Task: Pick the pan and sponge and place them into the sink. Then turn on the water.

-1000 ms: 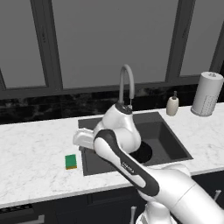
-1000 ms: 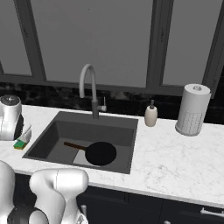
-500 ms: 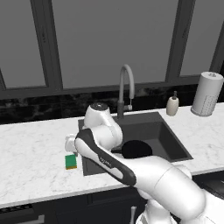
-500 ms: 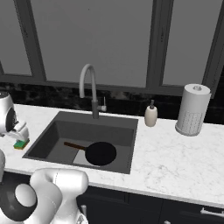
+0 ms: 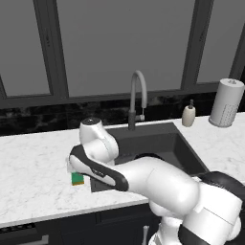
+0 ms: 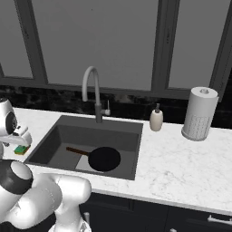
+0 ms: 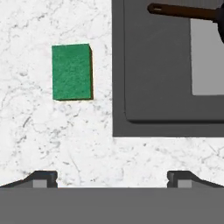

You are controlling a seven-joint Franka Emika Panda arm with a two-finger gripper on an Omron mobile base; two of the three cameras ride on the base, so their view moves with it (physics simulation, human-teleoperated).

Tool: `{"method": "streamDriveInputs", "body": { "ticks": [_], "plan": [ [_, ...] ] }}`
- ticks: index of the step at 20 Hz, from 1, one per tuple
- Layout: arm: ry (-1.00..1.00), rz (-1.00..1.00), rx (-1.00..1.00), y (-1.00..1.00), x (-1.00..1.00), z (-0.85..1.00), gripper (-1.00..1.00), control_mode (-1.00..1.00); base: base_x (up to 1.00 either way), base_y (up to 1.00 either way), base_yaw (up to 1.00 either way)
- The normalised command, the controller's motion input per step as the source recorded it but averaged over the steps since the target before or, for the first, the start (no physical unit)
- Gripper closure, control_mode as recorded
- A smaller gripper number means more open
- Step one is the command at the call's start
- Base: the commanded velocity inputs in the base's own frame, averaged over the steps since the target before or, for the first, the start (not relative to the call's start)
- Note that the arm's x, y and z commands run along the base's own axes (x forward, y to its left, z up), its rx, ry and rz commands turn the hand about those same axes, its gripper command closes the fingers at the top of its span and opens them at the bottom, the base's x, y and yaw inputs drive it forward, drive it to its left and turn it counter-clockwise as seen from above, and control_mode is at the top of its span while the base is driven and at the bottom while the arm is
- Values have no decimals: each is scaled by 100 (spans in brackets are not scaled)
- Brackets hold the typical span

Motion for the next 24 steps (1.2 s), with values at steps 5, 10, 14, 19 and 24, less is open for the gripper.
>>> {"method": "streamDriveInputs", "body": {
  "ticks": [5, 10, 14, 19, 24],
  "plan": [
    [0, 13, -14, 39, 37, -32, -100, -100, 0, 0, 0],
    [0, 11, -7, 29, 33, -23, -100, -100, 0, 0, 0],
    [0, 9, -2, 12, 30, -19, -100, -100, 0, 0, 0],
    [0, 2, 0, 2, 18, -25, -100, -100, 0, 0, 0],
    [-3, 0, 0, 0, 4, -27, -100, -100, 0, 0, 0]
  ]
}}
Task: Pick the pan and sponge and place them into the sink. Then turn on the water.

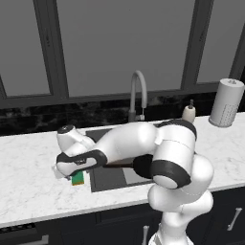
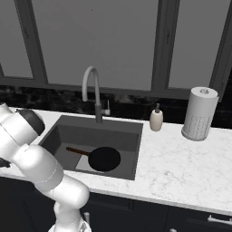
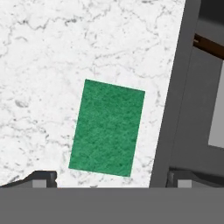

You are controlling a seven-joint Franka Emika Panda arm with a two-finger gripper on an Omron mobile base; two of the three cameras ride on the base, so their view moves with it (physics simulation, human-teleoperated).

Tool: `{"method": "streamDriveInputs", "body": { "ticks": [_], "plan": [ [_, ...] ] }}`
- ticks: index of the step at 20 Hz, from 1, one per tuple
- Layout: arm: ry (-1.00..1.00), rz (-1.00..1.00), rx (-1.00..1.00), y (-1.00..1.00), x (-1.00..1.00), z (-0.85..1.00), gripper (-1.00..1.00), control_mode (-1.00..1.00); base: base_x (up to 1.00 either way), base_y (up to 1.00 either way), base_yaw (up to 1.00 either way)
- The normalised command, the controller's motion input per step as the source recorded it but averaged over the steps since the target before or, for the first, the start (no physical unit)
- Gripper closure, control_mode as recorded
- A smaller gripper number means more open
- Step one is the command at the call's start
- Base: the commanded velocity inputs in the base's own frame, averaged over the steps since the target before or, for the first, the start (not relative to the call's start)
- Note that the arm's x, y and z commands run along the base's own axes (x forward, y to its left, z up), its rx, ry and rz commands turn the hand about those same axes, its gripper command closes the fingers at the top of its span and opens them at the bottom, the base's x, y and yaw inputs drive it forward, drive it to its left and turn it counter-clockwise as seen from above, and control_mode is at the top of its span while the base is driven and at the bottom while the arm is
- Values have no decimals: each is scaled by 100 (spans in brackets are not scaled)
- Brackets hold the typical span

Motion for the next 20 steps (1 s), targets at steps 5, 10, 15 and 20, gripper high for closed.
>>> {"method": "streamDriveInputs", "body": {
  "ticks": [5, 10, 15, 20],
  "plan": [
    [-6, 0, 0, 1, 8, -14, -100, -100, 0, 0, 0],
    [-8, 0, 0, 0, 4, -7, -100, -100, 0, 0, 0],
    [-4, 0, 0, 0, 9, -11, -100, -100, 0, 0, 0],
    [-1, 0, 0, 0, 7, -19, -100, -100, 0, 0, 0]
  ]
}}
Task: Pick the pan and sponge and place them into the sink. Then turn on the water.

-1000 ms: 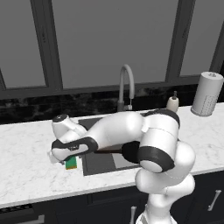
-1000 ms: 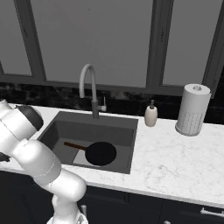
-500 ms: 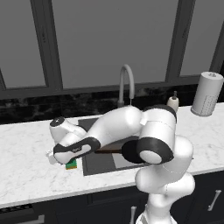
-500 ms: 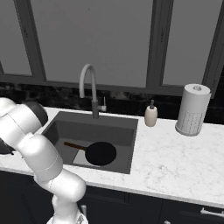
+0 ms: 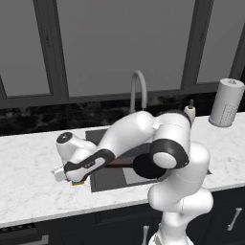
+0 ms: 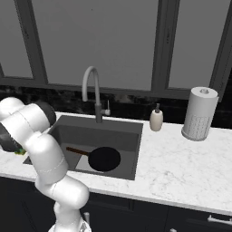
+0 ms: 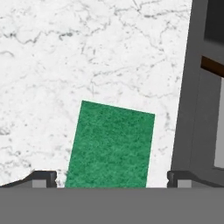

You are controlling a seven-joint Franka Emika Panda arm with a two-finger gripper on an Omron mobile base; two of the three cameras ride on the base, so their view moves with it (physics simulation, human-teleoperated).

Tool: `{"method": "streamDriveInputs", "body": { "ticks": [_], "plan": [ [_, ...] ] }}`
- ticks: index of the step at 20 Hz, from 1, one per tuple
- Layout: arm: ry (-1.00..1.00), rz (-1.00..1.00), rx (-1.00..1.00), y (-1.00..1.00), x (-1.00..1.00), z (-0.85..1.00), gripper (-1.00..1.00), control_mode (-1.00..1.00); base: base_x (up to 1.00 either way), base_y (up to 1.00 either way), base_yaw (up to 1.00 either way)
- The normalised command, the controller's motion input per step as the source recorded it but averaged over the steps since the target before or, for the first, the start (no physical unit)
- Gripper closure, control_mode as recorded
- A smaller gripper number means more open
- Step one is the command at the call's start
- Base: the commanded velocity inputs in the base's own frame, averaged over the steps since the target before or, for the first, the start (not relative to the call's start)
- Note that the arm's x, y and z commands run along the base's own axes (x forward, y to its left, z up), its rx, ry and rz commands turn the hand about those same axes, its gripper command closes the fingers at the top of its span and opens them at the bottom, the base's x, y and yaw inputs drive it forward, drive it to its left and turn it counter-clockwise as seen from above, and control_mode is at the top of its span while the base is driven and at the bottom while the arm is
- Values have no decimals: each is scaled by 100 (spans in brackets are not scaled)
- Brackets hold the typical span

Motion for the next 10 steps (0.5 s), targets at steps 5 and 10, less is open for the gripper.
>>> {"method": "streamDriveInputs", "body": {
  "ticks": [5, 10],
  "plan": [
    [-1, 0, 0, 0, 11, -17, -100, -100, 0, 0, 0],
    [0, 0, 0, 0, 9, -21, -100, -100, 0, 0, 0]
  ]
}}
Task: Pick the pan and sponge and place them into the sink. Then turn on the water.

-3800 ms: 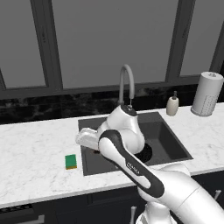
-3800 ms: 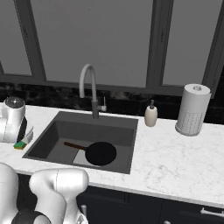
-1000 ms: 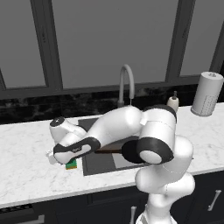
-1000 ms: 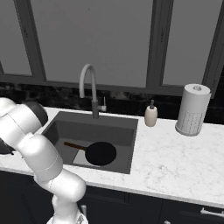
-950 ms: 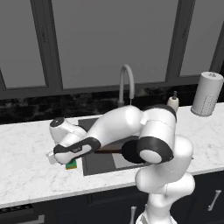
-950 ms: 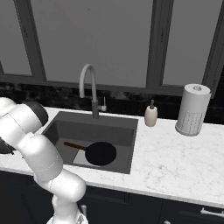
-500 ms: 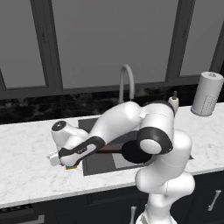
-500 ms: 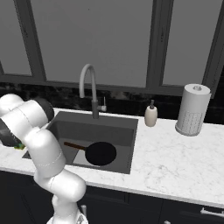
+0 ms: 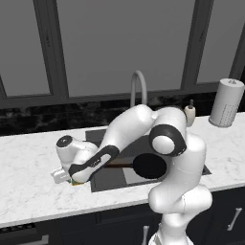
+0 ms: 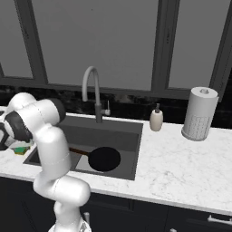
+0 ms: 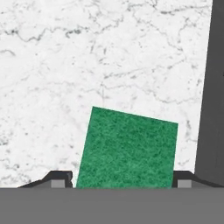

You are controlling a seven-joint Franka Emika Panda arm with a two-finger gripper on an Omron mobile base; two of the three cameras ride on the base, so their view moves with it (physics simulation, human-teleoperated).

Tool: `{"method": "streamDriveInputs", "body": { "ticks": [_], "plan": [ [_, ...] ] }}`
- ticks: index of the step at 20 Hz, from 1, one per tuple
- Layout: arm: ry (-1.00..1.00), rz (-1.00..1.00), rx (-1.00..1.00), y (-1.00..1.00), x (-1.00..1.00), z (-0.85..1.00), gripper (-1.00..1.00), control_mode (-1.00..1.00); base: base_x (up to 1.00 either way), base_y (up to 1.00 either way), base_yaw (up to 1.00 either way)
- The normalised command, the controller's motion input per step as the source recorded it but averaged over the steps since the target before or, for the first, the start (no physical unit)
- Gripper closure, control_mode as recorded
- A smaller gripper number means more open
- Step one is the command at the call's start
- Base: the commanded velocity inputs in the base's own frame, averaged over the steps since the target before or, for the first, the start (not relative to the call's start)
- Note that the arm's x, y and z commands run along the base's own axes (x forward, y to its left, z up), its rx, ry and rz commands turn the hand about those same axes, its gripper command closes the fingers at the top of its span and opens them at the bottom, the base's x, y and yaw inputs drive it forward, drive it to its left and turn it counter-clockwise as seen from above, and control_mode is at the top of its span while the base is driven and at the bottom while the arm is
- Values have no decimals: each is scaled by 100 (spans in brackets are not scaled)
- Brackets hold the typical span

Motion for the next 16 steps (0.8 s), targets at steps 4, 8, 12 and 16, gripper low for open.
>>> {"method": "streamDriveInputs", "body": {
  "ticks": [4, 8, 12, 16],
  "plan": [
    [0, -2, 0, 0, 0, -46, -100, -100, 0, 0, 0],
    [0, -5, 0, -19, -14, -92, -100, -100, 0, 0, 0],
    [0, -6, 0, -39, -21, -100, -100, -100, 0, 0, 0],
    [0, -5, 1, -49, -26, -100, -100, -100, 0, 0, 0]
  ]
}}
